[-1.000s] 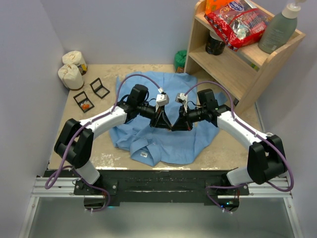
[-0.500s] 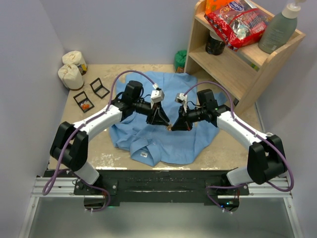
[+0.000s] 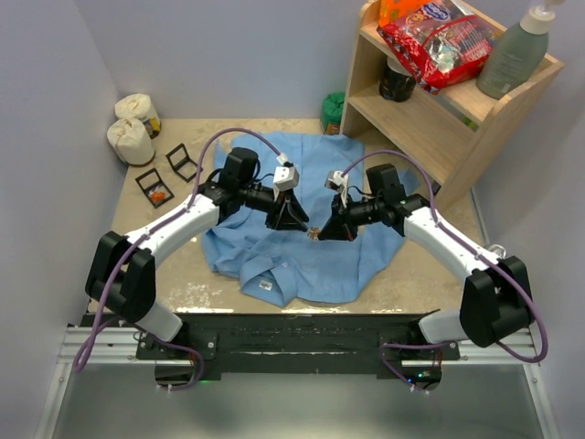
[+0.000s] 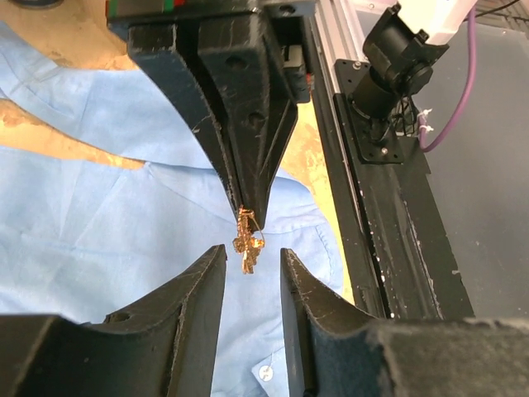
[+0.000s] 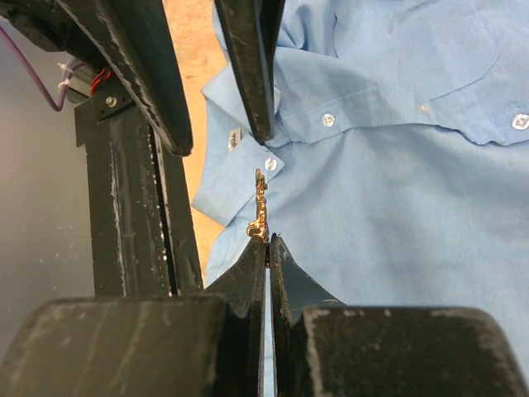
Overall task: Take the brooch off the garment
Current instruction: Close the brooch.
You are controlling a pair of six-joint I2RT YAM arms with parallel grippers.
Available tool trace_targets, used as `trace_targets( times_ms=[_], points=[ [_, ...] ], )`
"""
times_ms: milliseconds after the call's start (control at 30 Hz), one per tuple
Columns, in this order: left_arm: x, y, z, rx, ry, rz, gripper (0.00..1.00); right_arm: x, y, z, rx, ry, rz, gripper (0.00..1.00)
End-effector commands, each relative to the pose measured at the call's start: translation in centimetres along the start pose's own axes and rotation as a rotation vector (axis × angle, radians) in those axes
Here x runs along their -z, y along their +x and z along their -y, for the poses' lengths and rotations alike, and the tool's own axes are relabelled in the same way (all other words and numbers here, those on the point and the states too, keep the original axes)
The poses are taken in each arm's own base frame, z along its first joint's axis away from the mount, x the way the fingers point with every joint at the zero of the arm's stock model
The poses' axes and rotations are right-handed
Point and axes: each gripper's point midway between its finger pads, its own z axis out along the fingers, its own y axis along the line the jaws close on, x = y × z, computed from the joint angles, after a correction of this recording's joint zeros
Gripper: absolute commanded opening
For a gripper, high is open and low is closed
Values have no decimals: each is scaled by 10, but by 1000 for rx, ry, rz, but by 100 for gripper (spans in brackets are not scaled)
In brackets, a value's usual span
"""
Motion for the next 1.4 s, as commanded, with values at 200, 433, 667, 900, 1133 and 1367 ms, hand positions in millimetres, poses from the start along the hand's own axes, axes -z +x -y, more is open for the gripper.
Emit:
trace_targets(
  times_ms=[200, 433, 667, 900, 1133, 1367],
  points=[
    [-17, 7, -4, -1, 21, -37, 38, 10, -21, -6, 77, 17, 43, 0],
    [-18, 3, -3, -16, 19, -28, 37, 8, -19, -5, 72, 16, 39, 0],
    [-16, -10, 0, -41, 13, 10, 36, 7, -17, -5, 68, 10, 37, 0],
    [-18, -12, -2, -35, 16, 17, 33, 7, -17, -5, 69, 11, 37, 0],
    [-18, -14, -1, -39, 24, 22, 28, 7, -16, -4, 70, 13, 38, 0],
    [-18, -16, 1, -45, 32, 26, 24, 6, -15, -4, 64, 13, 34, 0]
  ],
)
